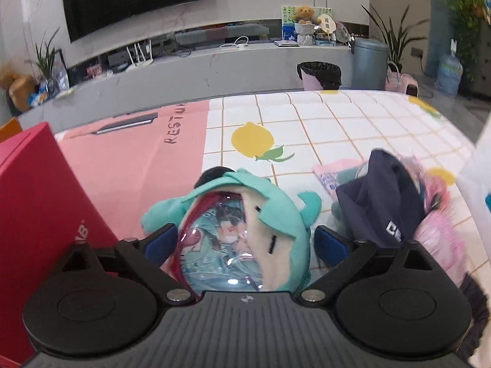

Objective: Organize soft objects
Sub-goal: 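Grasp the teal windowed plush with the left tool while the right tool holds the packet, then lift the teal plush with the left tool while the right tool holds the white packet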

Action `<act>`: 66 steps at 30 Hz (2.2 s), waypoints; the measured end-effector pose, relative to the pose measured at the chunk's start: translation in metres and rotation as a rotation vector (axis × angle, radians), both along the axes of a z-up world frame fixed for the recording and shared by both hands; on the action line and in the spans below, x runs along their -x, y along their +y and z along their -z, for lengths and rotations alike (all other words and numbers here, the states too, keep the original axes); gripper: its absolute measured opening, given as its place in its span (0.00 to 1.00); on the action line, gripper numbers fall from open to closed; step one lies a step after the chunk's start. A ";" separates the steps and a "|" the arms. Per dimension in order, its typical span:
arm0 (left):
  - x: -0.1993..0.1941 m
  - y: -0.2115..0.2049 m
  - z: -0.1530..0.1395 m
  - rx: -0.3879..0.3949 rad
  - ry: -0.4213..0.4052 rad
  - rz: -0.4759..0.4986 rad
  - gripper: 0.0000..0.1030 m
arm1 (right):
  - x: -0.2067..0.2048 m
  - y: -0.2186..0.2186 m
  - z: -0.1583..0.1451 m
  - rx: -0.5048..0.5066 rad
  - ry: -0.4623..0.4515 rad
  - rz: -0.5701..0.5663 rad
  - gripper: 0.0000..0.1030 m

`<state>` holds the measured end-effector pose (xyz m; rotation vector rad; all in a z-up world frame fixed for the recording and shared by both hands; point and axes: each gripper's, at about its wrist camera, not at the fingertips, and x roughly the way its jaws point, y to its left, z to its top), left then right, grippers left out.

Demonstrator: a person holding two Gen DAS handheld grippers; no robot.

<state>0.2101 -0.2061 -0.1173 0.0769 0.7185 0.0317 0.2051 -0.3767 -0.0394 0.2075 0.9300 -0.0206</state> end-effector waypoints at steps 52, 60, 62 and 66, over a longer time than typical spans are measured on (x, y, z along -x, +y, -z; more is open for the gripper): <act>0.085 0.035 0.008 0.162 0.036 0.216 1.00 | -0.015 0.004 0.032 0.094 0.127 -0.002 0.22; 0.092 0.036 0.009 0.166 0.016 0.228 1.00 | -0.014 -0.032 0.033 0.012 0.130 0.138 0.65; 0.094 0.036 0.009 0.164 0.011 0.230 1.00 | -0.017 -0.031 0.036 0.021 0.139 0.144 0.81; 0.096 0.035 0.010 0.153 0.004 0.238 1.00 | -0.030 -0.019 0.054 0.075 0.186 0.129 0.86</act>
